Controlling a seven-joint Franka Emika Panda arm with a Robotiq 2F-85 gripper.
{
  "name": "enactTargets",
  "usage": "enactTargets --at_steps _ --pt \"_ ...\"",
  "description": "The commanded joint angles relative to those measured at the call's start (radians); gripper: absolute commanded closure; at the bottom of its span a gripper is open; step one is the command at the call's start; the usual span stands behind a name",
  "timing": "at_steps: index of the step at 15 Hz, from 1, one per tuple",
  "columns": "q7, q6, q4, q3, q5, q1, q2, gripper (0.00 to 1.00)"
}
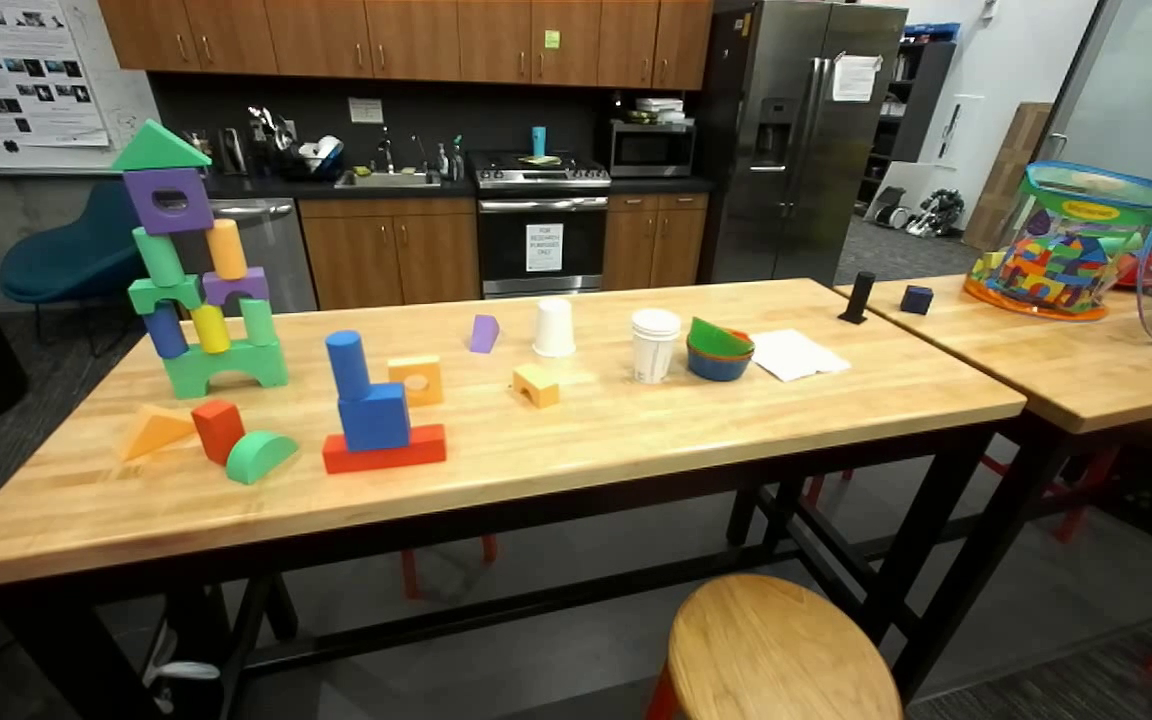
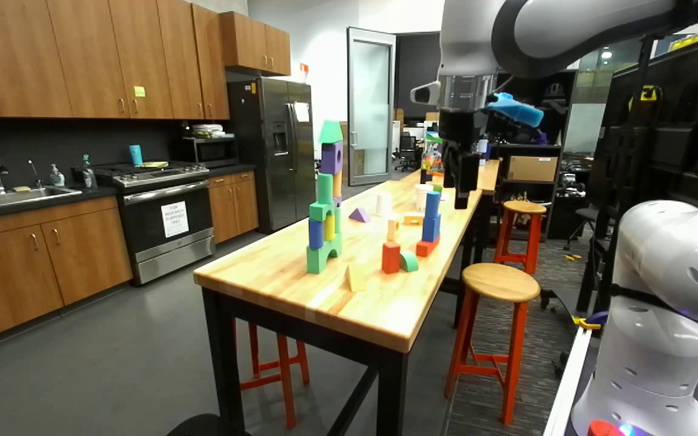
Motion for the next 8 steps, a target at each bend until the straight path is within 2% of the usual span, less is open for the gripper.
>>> enactTargets --at_steps 1,8 --pt "-0.003 -0.015 0.011 -0.007 0.000 0.016 0.001 0.00" --pt "-0.016 -0.027 0.021 -0.009 0.001 0.024 0.003 0.00"
